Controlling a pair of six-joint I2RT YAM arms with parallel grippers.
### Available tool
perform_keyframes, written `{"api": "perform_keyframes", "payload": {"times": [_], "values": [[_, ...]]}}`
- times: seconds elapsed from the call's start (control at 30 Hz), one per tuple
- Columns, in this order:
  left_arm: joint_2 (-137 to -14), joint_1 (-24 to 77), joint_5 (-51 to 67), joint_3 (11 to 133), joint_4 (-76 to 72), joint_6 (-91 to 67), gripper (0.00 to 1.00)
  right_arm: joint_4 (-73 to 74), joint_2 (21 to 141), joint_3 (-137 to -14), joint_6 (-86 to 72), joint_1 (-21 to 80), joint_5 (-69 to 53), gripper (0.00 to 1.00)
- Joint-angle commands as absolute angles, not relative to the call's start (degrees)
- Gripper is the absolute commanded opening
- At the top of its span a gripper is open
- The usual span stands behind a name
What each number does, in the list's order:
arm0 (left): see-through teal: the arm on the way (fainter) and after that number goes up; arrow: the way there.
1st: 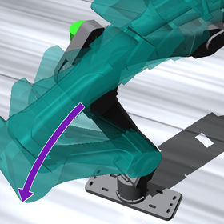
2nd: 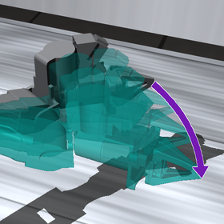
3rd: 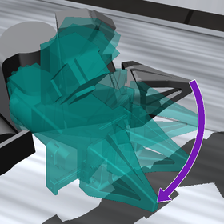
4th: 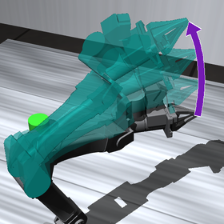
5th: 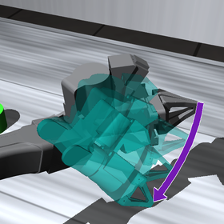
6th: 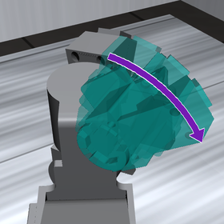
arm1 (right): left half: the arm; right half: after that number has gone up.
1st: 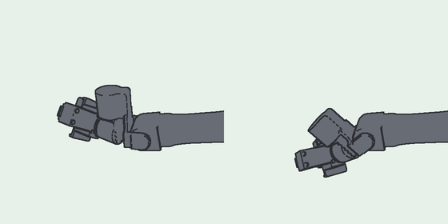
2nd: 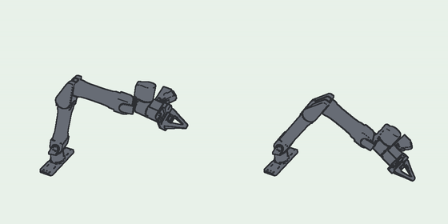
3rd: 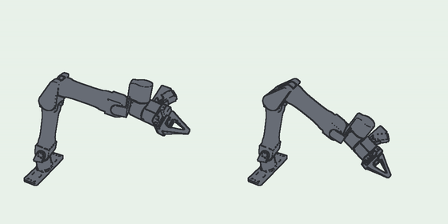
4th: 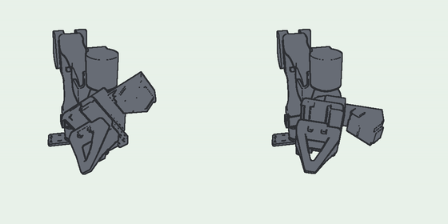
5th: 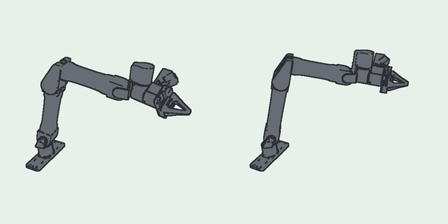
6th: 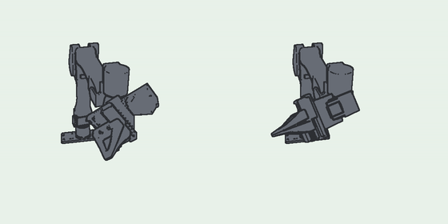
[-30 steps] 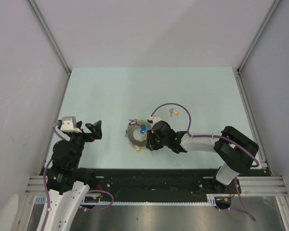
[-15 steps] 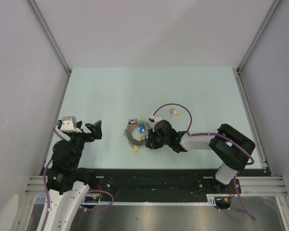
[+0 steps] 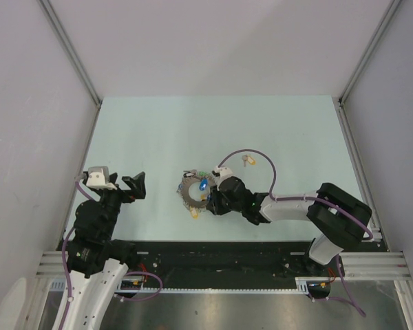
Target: Put the keys on the keyring
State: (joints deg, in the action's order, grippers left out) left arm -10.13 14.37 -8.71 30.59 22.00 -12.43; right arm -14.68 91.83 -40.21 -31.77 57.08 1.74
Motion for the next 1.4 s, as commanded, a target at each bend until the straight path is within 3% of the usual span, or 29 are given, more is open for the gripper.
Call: {"api": "perform_keyframes", "payload": {"times": [0.0, 1.03, 1.13, 1.37], "values": [[-10.64, 13.97, -7.73, 31.9, 21.27, -10.9, 1.0, -18.28, 91.31, -38.93, -32.78, 57.48, 5.8, 0.25], [-10.37, 13.89, -7.38, 31.99, 21.18, -11.07, 1.0, -26.36, 96.86, -38.76, -31.38, 59.24, 6.77, 0.22], [-10.46, 13.89, -7.3, 31.91, 21.18, -10.99, 1.0, -27.24, 96.59, -38.76, -30.41, 59.41, 7.73, 0.2], [-10.72, 13.97, -6.68, 31.9, 21.01, -10.81, 1.0, -25.49, 94.49, -38.76, -27.25, 59.41, 9.67, 0.0]]}}
